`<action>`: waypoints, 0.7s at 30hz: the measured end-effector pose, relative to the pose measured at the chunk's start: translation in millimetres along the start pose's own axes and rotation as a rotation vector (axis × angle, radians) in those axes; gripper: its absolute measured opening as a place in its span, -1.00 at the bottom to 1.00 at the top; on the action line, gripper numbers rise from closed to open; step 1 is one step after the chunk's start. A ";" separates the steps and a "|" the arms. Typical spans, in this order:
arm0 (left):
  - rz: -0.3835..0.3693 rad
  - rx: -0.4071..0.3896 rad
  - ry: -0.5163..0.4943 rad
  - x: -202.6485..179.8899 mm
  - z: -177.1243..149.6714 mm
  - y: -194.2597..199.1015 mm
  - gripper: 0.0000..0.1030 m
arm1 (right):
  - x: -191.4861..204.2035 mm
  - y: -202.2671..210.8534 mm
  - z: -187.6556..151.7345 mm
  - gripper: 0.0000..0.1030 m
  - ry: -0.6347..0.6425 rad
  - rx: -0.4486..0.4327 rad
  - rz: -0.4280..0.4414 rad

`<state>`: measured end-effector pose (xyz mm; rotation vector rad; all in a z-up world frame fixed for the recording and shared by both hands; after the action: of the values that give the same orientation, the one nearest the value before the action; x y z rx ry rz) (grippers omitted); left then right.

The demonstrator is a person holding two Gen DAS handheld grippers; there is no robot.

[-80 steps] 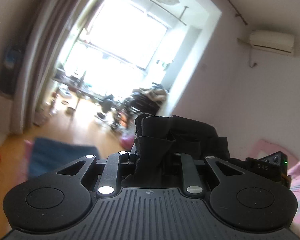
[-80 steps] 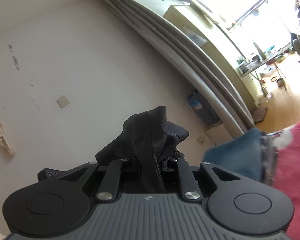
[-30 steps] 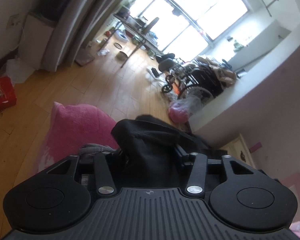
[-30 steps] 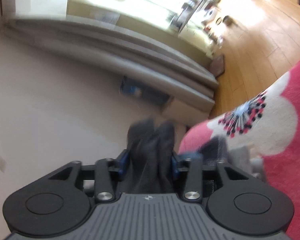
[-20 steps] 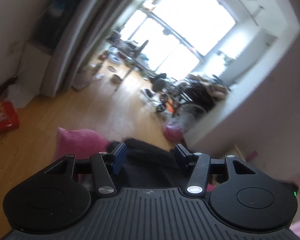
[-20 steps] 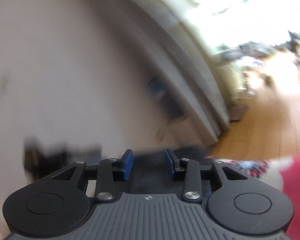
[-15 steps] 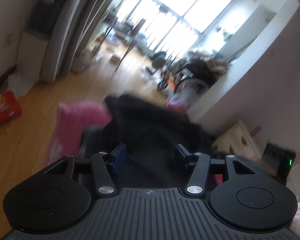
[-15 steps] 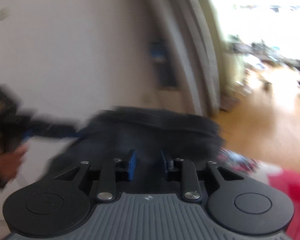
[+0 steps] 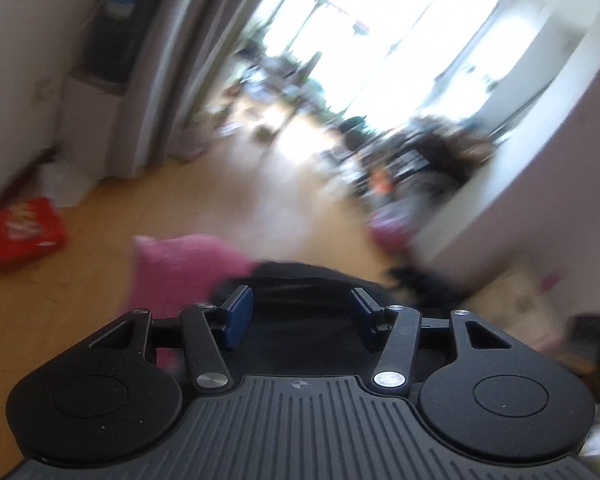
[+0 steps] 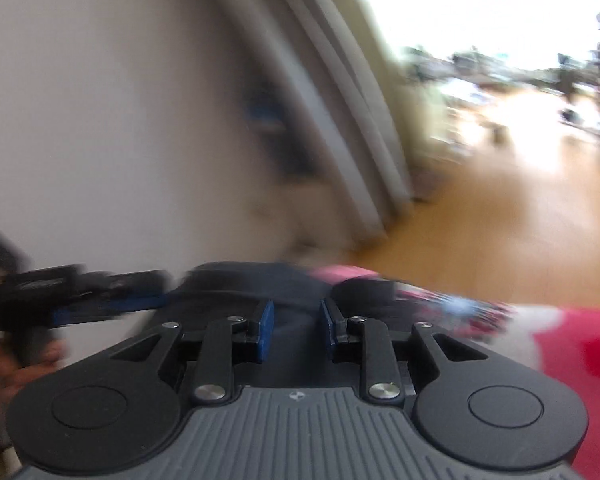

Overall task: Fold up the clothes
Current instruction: 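Lower the trousers onto the folded clothes stack and open both grippers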

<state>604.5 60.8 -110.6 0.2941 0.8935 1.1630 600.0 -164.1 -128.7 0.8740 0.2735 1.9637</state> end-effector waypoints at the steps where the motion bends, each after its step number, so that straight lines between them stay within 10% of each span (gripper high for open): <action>1: 0.050 0.010 0.006 6.4 2.2 -4.7 0.03 | -8.0 -1.8 2.2 -0.43 -0.035 -0.004 -0.059; 8: 0.107 -0.149 0.168 78.0 2.7 100.8 0.05 | -69.8 124.7 -18.7 -0.39 -0.148 -0.208 -0.093; 21: -0.003 -0.014 -0.002 -9.3 -167.5 196.1 0.20 | 36.7 230.2 -227.7 -0.37 0.039 0.074 -0.088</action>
<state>349.3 92.9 -89.9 0.2831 0.8833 1.1655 280.6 -221.8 -157.8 0.8573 0.4031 1.9003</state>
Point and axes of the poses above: each gripper's, at about its wrist camera, not at the fingertips, and y roughly against the way its jaws point, x to its left, z to its top, the point moved 4 cm from there along -y, roughly the way its jaws point, and after that the axes turned 3 degrees about z, right-handed, at the moved point
